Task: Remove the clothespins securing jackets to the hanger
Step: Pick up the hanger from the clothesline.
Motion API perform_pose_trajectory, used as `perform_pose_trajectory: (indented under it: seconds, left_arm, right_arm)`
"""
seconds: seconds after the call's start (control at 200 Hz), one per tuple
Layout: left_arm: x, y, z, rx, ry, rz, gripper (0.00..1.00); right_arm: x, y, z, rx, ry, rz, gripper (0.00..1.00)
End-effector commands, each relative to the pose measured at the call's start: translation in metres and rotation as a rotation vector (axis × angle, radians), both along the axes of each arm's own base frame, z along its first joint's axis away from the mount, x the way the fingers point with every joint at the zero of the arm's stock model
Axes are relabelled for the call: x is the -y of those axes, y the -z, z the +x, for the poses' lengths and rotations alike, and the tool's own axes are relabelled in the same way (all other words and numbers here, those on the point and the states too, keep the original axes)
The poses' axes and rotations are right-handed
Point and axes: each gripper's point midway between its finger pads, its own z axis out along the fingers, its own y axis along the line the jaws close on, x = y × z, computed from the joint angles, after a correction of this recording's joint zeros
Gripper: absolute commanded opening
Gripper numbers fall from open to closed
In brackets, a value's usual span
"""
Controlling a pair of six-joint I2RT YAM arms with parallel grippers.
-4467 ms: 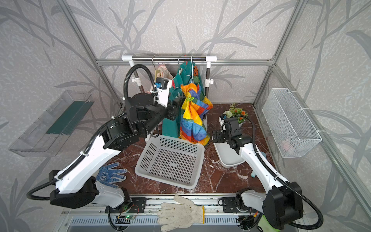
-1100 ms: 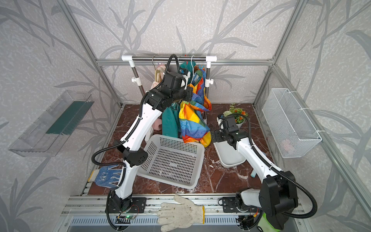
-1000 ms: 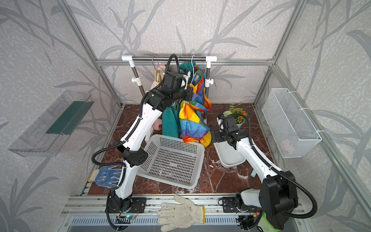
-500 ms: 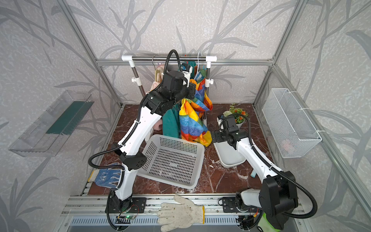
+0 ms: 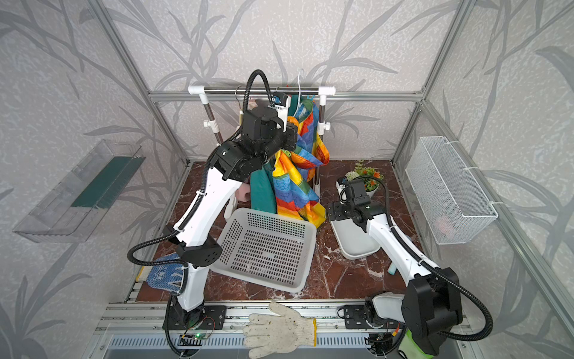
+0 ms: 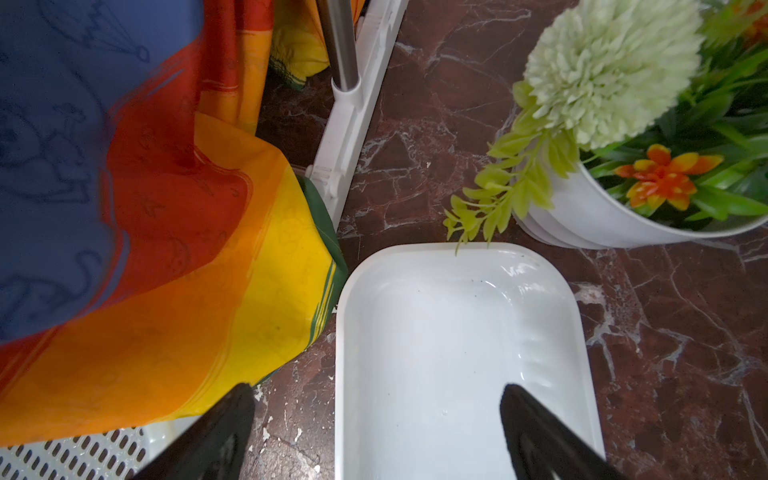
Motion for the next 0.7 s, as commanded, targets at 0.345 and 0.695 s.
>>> perform_pose_trajectory:
  seconds: [0.345,0.695]
  left_arm:
    - [-0.040,-0.083,-0.072,0.167,-0.017,-0.059,0.00]
    - [-0.057,-0.106,-0.111,0.197,-0.002,-0.074,0.00]
  right_arm:
    - [-0.008,-0.025,-0.003,0.062,-0.045,0.044,0.92]
    - [-0.008,-0.037,-0.006,0.109,-0.060,0.046,0.94]
